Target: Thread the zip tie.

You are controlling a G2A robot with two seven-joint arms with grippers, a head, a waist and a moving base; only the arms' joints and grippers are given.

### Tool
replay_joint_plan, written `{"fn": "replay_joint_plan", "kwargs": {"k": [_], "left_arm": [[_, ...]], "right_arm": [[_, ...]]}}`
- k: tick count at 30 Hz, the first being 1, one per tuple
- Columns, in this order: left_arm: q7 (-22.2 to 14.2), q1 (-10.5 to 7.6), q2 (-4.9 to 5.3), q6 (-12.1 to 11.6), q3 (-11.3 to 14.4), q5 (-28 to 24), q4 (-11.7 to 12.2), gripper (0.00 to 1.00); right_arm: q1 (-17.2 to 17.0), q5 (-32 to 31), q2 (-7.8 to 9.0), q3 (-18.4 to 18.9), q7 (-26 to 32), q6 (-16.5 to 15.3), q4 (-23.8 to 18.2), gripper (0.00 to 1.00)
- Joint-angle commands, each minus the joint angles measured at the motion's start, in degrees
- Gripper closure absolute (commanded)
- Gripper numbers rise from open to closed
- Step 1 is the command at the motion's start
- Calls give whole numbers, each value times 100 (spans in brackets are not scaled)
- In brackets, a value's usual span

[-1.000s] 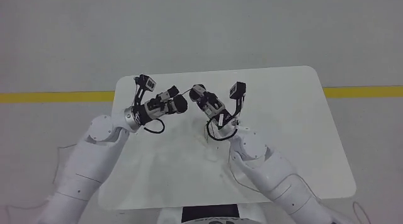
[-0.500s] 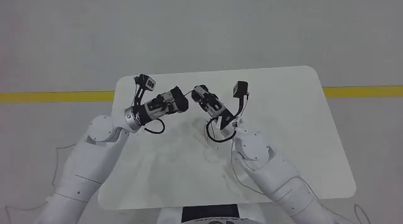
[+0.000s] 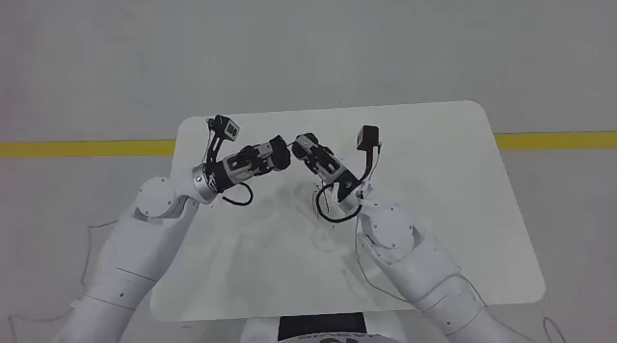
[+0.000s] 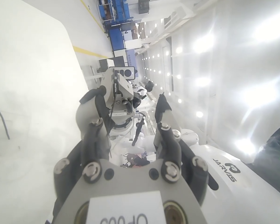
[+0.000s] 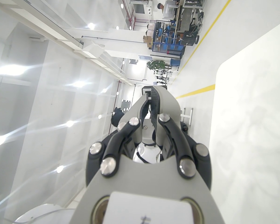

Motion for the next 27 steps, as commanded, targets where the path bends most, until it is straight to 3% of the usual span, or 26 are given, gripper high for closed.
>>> {"fn": "replay_joint_plan", "kwargs": {"k": [1,16,27], "left_arm": [[7,5,1,5,5,9,-10,62],[60,-1,7,34,40,55,-19,68],[54,-27,8,48,81,61,20,76]], "right_arm": [[-15,-40,0,15,20,8,-11,100],[-102,-600,1,144,13,50,-63,100],[-138,-695,-18,160,113,-105,-71,100]]}}
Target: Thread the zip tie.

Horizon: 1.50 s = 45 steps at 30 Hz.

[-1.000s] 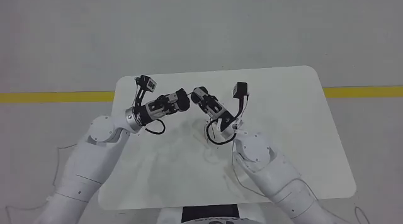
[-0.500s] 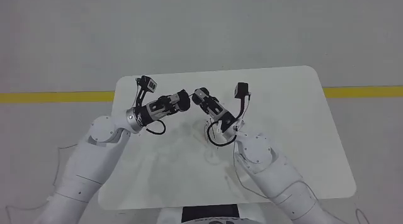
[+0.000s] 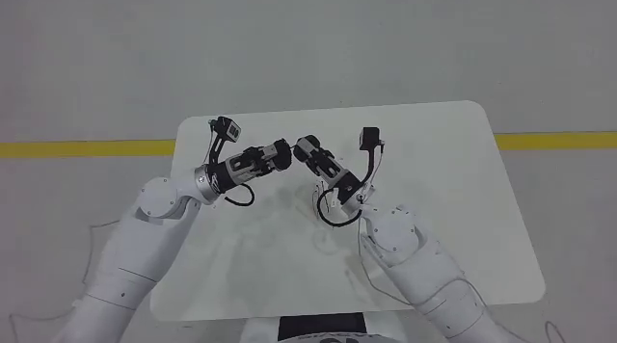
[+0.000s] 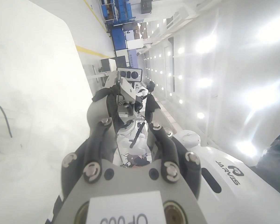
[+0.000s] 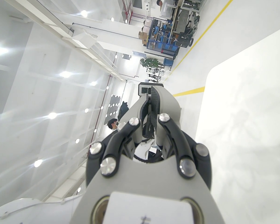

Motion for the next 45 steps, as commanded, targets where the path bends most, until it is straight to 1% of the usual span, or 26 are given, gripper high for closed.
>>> {"fn": "replay_joint_plan", "kwargs": {"k": [1,9,12,15,19,30,33,39,40,41,45], "left_arm": [[-7,-4,1,1,3,-1,4,77],[-17,-19,3,-11,16,-21,50,82],[-21,-27,4,-13,22,-26,62,82],[-20,-34,4,-12,26,-32,71,84],[-25,-44,6,0,30,-37,91,85],[-62,-98,4,27,75,-54,161,93],[-73,-113,4,30,83,-57,177,100],[-113,-143,3,42,102,-90,208,100],[-122,-148,3,43,105,-96,215,100],[-131,-155,4,45,104,-97,224,100],[-203,-166,18,54,54,-121,242,100]], "right_arm": [[-5,3,-3,4,17,-28,0,100],[-10,-88,-11,23,124,-53,2,100],[-13,-170,-13,31,117,-32,3,100],[-13,-256,-16,35,107,-22,3,100],[-16,-268,-24,38,116,-57,8,100],[-16,-241,-39,43,254,-172,7,100],[-12,-241,-42,46,291,-171,10,100],[3,-192,-55,50,322,-154,32,100],[6,-177,-56,53,330,-150,37,81],[4,-138,-59,59,327,-150,38,0],[-6,79,-64,110,388,-174,20,0]]}}
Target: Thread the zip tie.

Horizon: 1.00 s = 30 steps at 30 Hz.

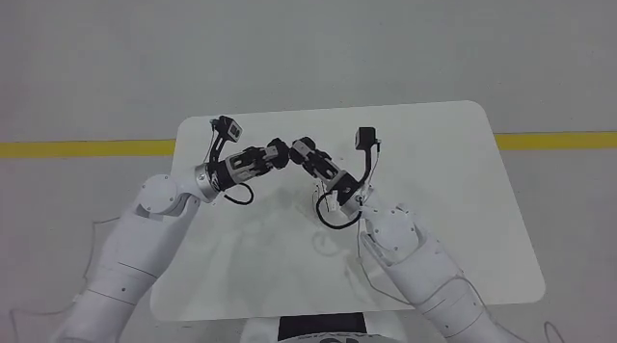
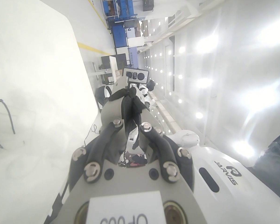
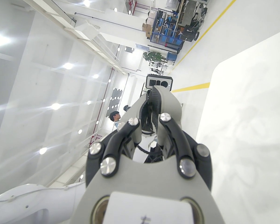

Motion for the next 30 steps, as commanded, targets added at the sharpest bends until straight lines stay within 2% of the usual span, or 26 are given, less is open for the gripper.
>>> {"fn": "replay_joint_plan", "kwargs": {"k": [1,6,8,9,10,11,12,20,21,24,26,29,30], "left_arm": [[-43,9,13,7,-49,-12,-11,100],[-244,80,50,-13,-190,-134,-51,100],[-446,98,67,-13,-244,-255,-46,100],[-575,96,71,5,-259,-363,-37,100],[-808,80,74,32,-252,-515,-67,100],[-1191,38,82,94,-256,-732,-99,100],[-1332,12,90,107,-277,-778,-100,100],[-1332,12,90,107,-277,-778,-100,100],[-1267,19,82,132,-225,-753,-163,100],[-1546,-52,95,273,-208,-799,29,100],[-2060,-144,133,417,-270,-825,244,100],[-2634,-214,192,445,-442,-930,523,100],[-2634,-212,209,446,-458,-954,535,100]], "right_arm": [[-9,94,2,41,40,-16,-13,0],[-40,313,21,177,219,-49,-38,0],[-19,641,39,231,642,22,-36,0],[-19,641,39,231,642,22,-36,0],[-19,641,39,231,642,22,-36,0],[-19,641,39,231,642,22,-36,0],[-19,641,39,231,642,22,-36,0],[-19,641,39,231,642,22,-36,0],[-36,691,39,228,663,35,-43,0],[-47,1218,67,258,1413,-114,-26,0],[-45,1427,121,386,2030,-202,44,0],[-32,1722,181,511,2741,-143,97,0],[-28,1788,194,529,2905,-111,109,0]]}}
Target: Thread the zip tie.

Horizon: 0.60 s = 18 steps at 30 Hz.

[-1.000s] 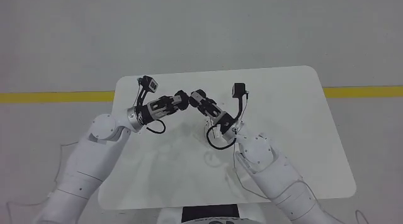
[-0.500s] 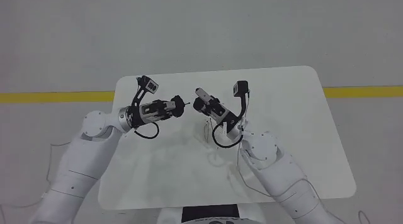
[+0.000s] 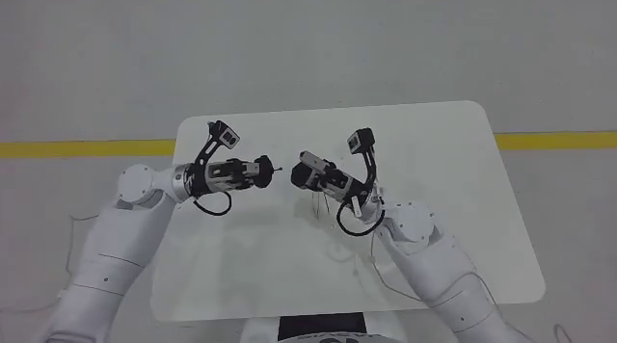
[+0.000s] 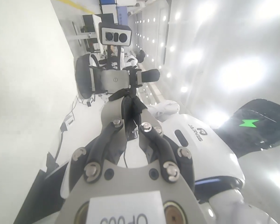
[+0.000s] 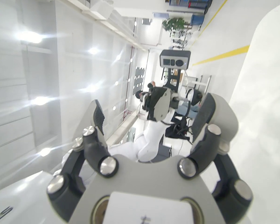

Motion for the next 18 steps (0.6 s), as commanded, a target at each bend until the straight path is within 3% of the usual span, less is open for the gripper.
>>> {"fn": "replay_joint_plan", "kwargs": {"k": [1,5,13,15,18], "left_arm": [[-52,14,42,-2,-12,-19,-14,100],[-52,105,190,-13,161,-51,-278,100],[-52,105,190,-13,161,-51,-278,100],[155,95,199,40,206,267,-317,100],[-52,48,224,75,229,392,-326,100]], "right_arm": [[23,87,27,31,393,74,22,0],[146,-54,63,-75,947,251,63,0],[146,-54,63,-75,947,251,63,0],[129,-11,62,-85,924,271,61,0],[156,289,78,-89,1251,396,142,0]]}}
